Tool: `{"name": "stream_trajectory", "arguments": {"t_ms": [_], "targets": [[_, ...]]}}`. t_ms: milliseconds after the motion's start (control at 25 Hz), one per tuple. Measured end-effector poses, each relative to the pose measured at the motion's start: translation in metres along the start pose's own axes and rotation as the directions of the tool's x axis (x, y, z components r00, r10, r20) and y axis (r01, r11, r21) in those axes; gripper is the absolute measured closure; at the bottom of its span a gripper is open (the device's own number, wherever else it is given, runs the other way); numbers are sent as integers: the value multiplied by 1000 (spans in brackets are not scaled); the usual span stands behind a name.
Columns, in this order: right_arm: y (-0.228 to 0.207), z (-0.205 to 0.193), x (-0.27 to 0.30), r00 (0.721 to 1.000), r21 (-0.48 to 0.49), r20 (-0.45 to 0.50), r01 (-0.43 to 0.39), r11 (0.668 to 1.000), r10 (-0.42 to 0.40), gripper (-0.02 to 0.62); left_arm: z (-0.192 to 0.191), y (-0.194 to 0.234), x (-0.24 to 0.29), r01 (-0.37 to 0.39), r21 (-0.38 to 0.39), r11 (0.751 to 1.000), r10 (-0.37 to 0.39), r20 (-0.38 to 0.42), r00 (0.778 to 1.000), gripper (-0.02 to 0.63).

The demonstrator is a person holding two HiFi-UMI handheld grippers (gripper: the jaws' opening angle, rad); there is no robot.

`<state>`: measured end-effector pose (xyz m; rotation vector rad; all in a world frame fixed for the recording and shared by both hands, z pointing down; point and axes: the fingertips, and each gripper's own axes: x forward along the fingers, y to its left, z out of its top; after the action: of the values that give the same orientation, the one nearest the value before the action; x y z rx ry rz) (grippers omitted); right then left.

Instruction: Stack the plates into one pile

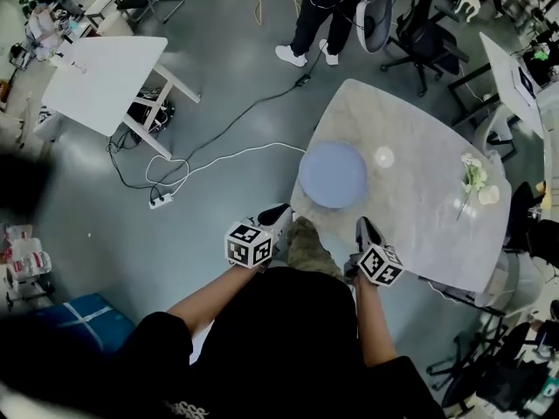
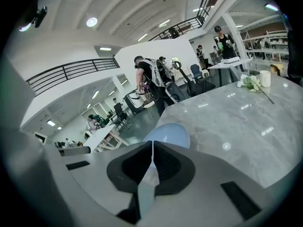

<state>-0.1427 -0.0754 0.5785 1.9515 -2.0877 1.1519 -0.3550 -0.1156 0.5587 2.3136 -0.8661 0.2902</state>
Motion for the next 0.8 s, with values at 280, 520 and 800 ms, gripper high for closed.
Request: {"name": "stream_trajectory", "arguments": {"t_ms": [280, 520, 800], "targets": [[42, -12, -92, 998, -74, 61, -26, 997, 30, 575, -3, -80, -27, 115, 61, 992, -120, 79, 990, 589], [48, -17, -155, 994, -127, 86, -60, 990, 72, 574, -19, -124, -52, 75, 106, 992, -85, 93, 992, 589], [49, -8, -191, 981, -164, 154, -96, 982, 121, 574, -32, -167, -84, 53, 119, 991, -70, 145, 987, 589]]}}
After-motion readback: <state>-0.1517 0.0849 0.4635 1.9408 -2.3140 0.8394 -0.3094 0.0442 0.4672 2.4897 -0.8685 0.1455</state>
